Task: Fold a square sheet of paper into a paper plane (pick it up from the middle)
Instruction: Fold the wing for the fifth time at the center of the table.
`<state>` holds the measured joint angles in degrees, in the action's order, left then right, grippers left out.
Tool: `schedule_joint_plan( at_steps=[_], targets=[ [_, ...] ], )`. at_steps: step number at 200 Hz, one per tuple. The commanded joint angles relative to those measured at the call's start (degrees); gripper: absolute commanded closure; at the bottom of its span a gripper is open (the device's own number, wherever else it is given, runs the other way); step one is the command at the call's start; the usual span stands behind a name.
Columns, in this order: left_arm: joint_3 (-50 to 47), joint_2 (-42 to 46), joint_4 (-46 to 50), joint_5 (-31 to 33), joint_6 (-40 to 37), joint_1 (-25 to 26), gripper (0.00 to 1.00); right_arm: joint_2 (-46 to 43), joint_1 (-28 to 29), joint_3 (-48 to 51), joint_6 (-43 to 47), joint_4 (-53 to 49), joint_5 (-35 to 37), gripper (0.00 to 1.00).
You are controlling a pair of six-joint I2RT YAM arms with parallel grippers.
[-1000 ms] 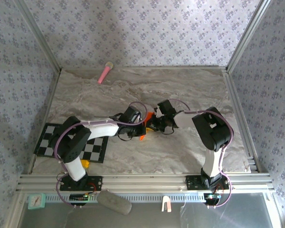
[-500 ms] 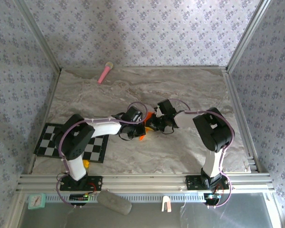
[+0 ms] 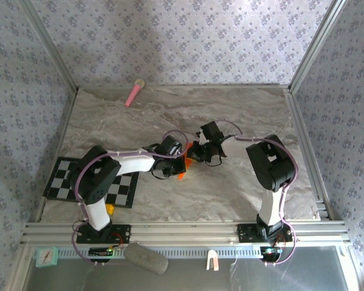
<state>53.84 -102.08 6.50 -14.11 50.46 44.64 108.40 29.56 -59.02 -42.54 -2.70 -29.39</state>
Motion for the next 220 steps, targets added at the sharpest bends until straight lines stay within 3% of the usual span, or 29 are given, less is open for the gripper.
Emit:
schedule_joint_plan(
  at_steps=[1,66,99,148,198,220],
  targets=[
    [-1.2,-0.7,7.1,1.0,-0.6,-0.4,1.0,2.2,-1.3,-2.0,3.1,-3.2,1.2,0.89],
    [-2.3,-0.5,8.6,1.1,-0.8,-0.8,1.0,6.1,-5.0,-4.8,6.1,-3.2,0.7,0.89],
    [-3.0,-0.3,8.5,1.0,-1.2,-1.2,1.0,8.2,-9.1,-6.3,6.1,-0.3,-1.7,0.88],
    [-2.4,-0.6,8.6,0.4,-2.5,-1.7,1.0,10.3,-14.2,-12.9,9.1,-3.8,0.0,0.88],
    [-1.0,-0.5,8.9,0.1,-4.5,-2.2,1.0,-1.9,-15.3,-9.8,10.3,-4.1,0.5,0.86],
    [-0.5,-0.3,8.5,-0.2,-5.2,-2.5,1.0,-7.1,-14.2,-3.4,9.8,-3.7,0.4,0.85]
  ],
)
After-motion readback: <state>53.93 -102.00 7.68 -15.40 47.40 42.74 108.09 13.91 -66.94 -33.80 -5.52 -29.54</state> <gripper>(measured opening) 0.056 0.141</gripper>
